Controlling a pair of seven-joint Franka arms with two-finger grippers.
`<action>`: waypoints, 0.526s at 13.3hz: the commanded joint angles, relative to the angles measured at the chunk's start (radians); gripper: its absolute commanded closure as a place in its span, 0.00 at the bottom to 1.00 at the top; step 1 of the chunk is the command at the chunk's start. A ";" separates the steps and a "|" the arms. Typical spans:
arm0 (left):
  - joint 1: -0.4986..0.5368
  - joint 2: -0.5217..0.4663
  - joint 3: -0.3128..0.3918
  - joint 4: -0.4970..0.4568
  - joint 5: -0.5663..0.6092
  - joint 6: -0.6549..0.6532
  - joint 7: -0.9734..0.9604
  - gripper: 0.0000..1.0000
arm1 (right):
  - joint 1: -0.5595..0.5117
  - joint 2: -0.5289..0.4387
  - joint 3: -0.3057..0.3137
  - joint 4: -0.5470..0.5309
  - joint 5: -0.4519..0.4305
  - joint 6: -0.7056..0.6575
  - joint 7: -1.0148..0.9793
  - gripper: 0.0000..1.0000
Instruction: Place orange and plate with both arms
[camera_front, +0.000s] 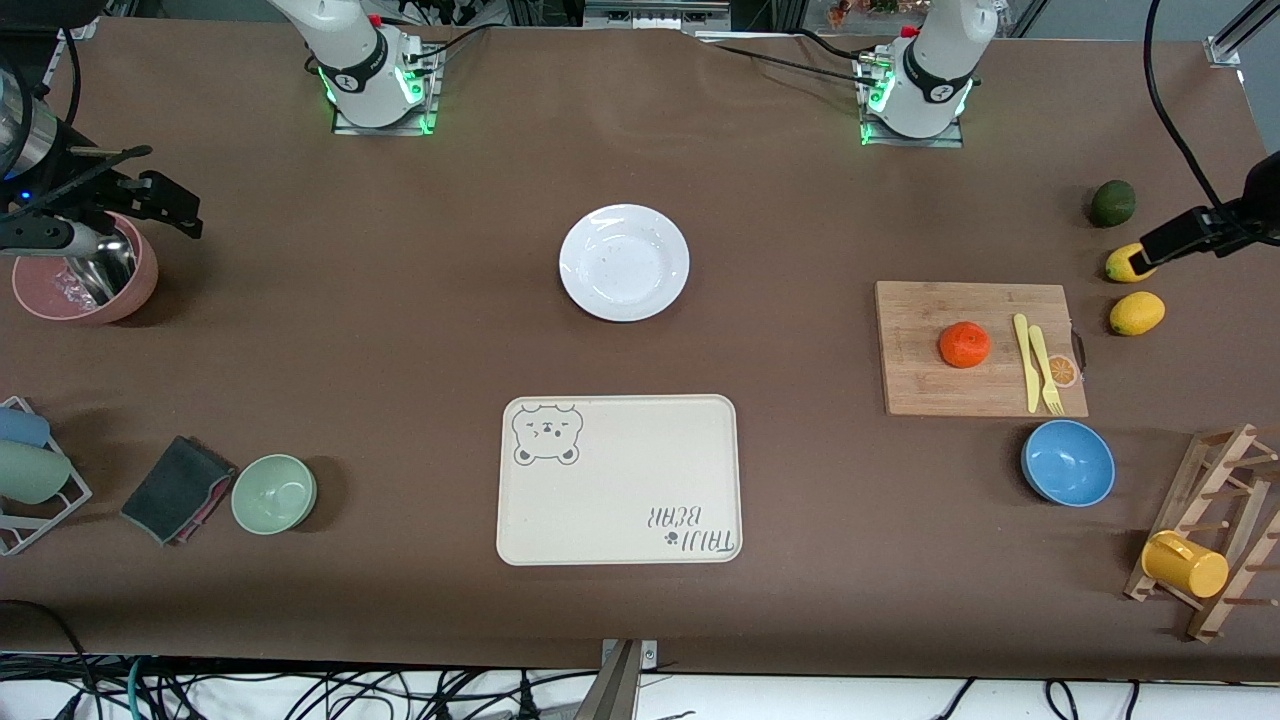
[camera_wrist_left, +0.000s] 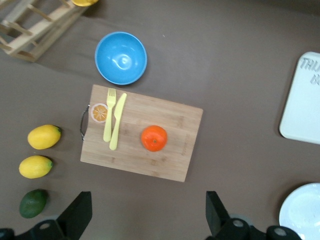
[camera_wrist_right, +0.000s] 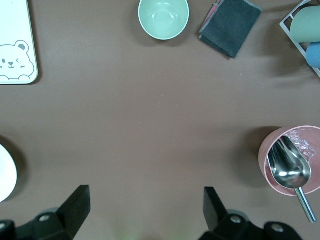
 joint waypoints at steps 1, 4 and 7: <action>0.007 0.000 -0.003 0.008 -0.101 -0.063 0.059 0.00 | -0.002 0.009 -0.004 0.029 0.007 -0.015 0.000 0.00; -0.004 0.002 -0.038 0.008 -0.104 -0.085 0.047 0.00 | -0.002 0.011 -0.004 0.029 0.006 -0.011 -0.009 0.00; 0.004 0.008 -0.035 0.008 -0.090 -0.079 0.045 0.00 | -0.004 0.012 -0.017 0.027 0.014 -0.015 -0.008 0.00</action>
